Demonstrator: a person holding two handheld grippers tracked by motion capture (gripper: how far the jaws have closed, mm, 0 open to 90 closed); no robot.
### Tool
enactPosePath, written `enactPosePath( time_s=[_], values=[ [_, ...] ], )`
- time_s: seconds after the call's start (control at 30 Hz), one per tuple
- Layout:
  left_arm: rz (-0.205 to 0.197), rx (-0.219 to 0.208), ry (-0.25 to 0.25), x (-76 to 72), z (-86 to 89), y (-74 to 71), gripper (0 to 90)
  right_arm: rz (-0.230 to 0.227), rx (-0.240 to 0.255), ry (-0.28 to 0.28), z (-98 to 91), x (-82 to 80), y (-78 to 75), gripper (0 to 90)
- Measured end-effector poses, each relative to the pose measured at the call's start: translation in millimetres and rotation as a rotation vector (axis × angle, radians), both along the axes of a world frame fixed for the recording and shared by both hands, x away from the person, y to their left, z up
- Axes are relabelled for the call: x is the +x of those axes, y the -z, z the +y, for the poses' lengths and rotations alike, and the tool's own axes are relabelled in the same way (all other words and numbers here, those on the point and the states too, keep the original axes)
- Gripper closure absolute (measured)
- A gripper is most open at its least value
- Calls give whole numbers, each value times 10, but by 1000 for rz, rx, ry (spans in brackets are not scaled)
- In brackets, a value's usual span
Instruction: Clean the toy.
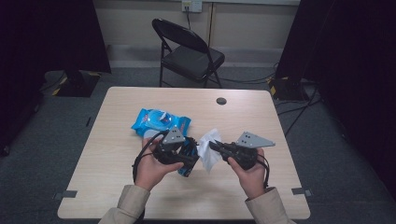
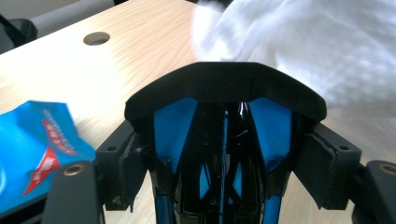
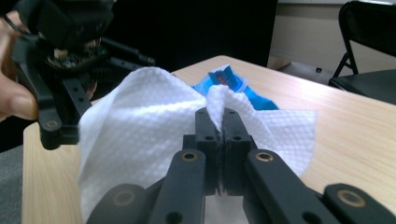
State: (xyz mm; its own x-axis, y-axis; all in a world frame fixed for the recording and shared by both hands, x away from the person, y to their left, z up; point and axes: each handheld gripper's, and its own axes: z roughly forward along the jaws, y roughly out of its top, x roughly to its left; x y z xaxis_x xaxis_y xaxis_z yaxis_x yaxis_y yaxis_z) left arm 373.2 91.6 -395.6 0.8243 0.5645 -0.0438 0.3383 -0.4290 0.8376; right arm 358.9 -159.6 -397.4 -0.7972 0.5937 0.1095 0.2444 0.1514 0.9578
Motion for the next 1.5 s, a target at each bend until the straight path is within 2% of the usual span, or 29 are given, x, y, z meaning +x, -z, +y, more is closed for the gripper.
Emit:
enactPosePath(
  time_s=[0.13,0.27,0.4,0.53,0.87,1.2,1.33,1.5],
  values=[
    [1,2,19,-29,-63,2,255,10,-16,-1,84,4,59,883],
    [2,8,14,-24,-58,19,255,21,-24,6,131,23,84,883],
    [9,10,12,-25,-43,25,254,15,-34,17,177,37,71,883],
    [8,12,19,-35,-39,29,255,16,-19,34,204,61,56,883],
    [8,19,46,-86,-93,28,254,19,-29,43,297,139,23,883],
    [6,7,77,-132,-158,26,254,18,-78,57,386,240,2,883],
    [5,2,65,-123,-96,37,254,15,-70,79,324,257,-8,883],
    [-8,-8,26,-97,33,-5,254,9,-12,95,122,247,-52,883]
  ],
)
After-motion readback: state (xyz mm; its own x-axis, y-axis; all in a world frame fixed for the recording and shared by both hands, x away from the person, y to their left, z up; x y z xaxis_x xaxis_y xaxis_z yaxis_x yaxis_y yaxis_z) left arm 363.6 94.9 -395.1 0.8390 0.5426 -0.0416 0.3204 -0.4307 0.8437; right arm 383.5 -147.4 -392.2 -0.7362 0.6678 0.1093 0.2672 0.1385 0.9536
